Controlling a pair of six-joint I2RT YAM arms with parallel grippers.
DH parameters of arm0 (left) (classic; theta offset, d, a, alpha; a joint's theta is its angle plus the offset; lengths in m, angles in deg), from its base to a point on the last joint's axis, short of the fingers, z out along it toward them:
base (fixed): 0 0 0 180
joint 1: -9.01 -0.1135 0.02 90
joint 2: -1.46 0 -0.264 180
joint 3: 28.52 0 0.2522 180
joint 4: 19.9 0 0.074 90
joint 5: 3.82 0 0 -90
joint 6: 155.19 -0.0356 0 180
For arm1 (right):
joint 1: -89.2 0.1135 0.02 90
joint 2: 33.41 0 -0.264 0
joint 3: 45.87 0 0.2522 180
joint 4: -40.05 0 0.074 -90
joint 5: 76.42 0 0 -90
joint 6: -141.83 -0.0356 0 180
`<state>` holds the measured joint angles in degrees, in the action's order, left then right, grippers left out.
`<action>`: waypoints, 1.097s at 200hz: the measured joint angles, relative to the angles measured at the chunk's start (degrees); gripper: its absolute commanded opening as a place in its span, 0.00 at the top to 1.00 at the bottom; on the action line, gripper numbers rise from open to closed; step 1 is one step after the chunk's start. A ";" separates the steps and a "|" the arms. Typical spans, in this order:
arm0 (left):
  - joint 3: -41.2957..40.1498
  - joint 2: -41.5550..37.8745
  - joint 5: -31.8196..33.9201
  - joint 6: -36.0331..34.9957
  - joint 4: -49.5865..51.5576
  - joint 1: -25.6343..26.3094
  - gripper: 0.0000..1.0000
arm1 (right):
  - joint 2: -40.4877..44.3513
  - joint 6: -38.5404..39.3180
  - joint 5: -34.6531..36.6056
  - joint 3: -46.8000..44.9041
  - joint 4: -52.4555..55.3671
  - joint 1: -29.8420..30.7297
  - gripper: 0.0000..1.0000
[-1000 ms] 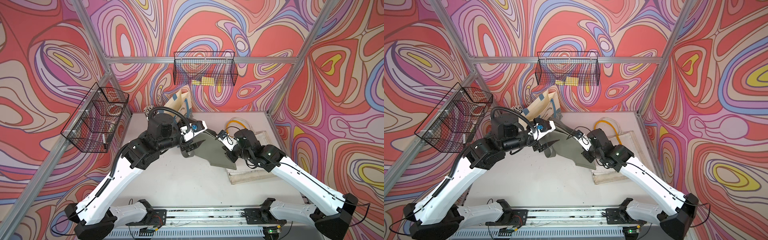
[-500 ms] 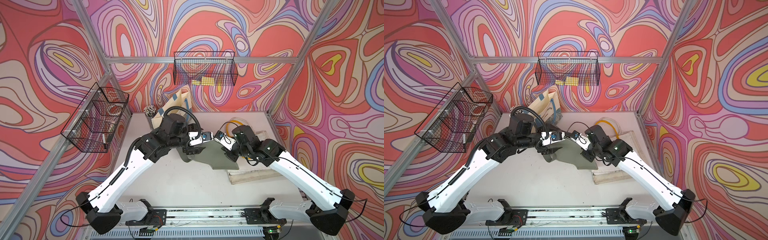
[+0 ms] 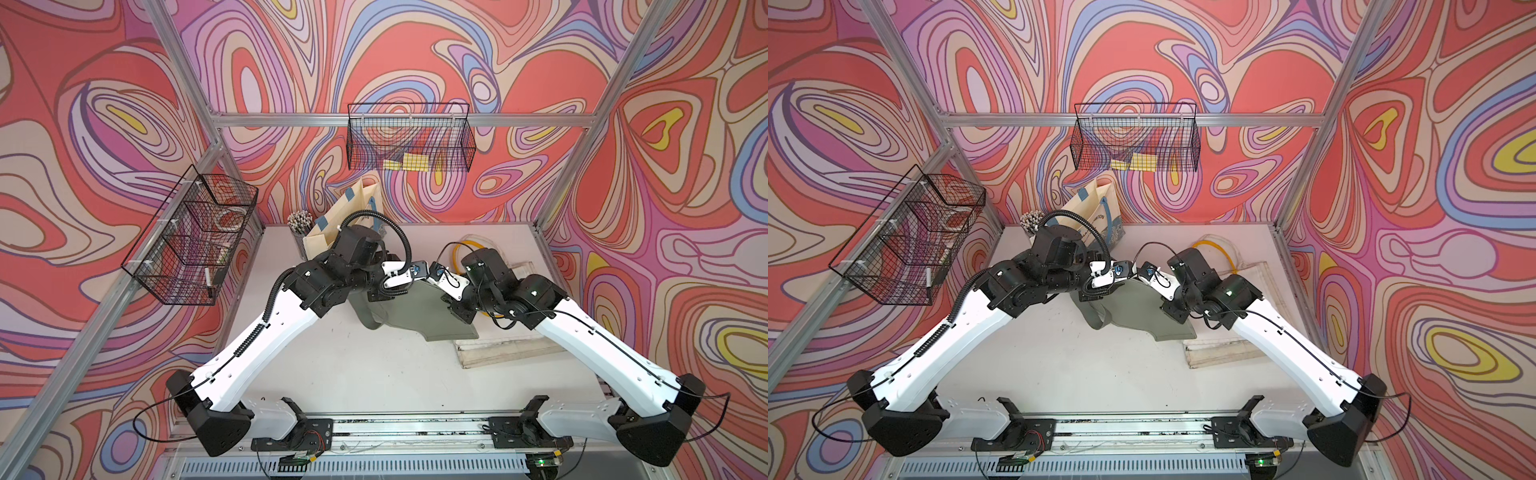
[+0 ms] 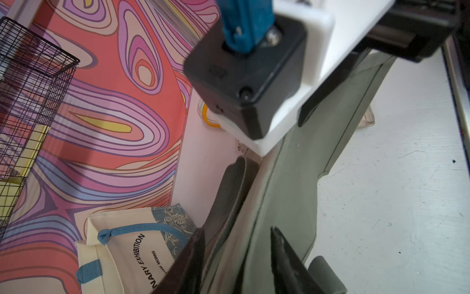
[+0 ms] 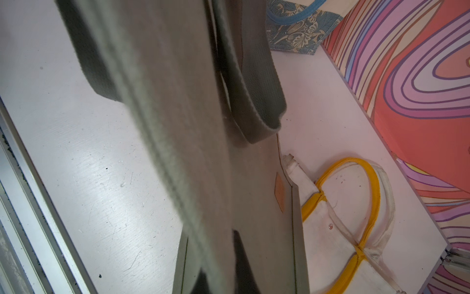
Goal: Put away the canvas bag
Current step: Press the canvas bag.
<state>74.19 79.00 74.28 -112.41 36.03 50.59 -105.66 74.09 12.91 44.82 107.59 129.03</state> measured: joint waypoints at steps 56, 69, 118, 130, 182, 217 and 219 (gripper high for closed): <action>-1.70 -1.73 0.13 -0.09 -0.24 0.00 1.00 | 0.26 -0.28 -1.64 -0.61 -0.83 -0.02 0.94; -2.58 -2.58 -0.11 -0.09 -0.46 0.04 1.00 | 0.98 -0.48 -2.43 -1.90 -1.84 0.00 0.86; -6.40 -7.28 -1.99 2.14 -1.46 0.00 1.00 | 6.23 -2.49 -8.66 -8.70 -5.86 -2.99 0.65; -6.80 -8.02 -2.23 2.73 -1.51 0.00 1.00 | 7.23 -3.08 -11.21 -9.88 -6.47 -4.42 0.62; -10.08 -12.68 -2.45 4.66 -2.67 -1.22 1.00 | 7.82 -3.48 -17.05 -10.16 -5.90 -6.38 0.61; -10.95 -14.69 -2.86 6.12 -2.47 -3.41 1.00 | 7.69 -3.45 -18.64 -9.97 -5.09 -6.38 0.61; -10.95 -14.78 -2.89 6.19 -2.45 -3.56 1.00 | 7.69 -3.45 -18.71 -9.92 -5.09 -6.38 0.61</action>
<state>63.24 64.22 71.39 -106.23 33.58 47.03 -97.96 70.63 -5.80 34.89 102.50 122.65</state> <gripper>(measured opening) 0.110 0.387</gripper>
